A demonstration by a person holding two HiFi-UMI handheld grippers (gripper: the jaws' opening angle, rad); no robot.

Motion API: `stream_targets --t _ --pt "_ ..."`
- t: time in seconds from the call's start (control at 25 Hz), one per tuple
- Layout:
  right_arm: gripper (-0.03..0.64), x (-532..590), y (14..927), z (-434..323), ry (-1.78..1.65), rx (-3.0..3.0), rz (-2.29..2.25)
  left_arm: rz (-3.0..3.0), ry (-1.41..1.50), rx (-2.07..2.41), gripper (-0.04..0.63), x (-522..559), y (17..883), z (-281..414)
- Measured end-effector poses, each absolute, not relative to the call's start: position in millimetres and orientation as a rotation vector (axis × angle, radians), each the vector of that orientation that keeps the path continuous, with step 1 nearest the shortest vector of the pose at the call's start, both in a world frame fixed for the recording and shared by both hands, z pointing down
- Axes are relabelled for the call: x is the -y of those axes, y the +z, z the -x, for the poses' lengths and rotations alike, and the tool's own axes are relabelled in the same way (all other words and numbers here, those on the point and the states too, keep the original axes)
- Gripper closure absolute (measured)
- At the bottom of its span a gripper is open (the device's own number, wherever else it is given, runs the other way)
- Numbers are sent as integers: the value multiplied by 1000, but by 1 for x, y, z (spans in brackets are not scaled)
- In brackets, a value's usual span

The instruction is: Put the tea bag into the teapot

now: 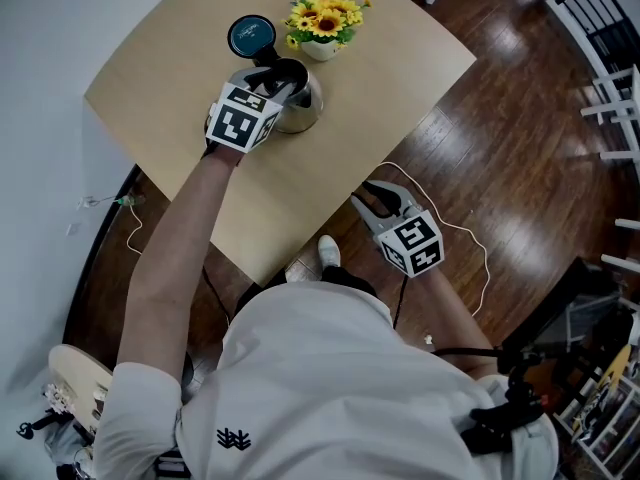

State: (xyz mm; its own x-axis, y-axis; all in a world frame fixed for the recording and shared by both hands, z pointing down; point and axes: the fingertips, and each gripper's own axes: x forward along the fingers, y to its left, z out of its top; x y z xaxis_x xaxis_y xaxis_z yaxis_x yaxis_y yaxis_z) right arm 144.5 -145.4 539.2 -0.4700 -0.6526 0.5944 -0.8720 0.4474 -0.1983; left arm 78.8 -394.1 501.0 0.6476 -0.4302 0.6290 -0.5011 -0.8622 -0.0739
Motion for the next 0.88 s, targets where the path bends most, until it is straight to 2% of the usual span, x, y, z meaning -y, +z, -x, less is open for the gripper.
stream_targets --t 0.36,0.52,0.72,0.88 --pt "502 139 520 -153 611 2337 -1225 -2804 751 895 439 328 434 -31" --pt "500 135 508 -161 552 2379 -1182 -2769 600 978 440 265 413 11" --pt "500 114 488 -173 482 2389 -1220 -2699 547 1119 440 169 413 66" --pt "497 96 454 -171 390 2423 -1257 -2645 462 1214 440 106 408 87"
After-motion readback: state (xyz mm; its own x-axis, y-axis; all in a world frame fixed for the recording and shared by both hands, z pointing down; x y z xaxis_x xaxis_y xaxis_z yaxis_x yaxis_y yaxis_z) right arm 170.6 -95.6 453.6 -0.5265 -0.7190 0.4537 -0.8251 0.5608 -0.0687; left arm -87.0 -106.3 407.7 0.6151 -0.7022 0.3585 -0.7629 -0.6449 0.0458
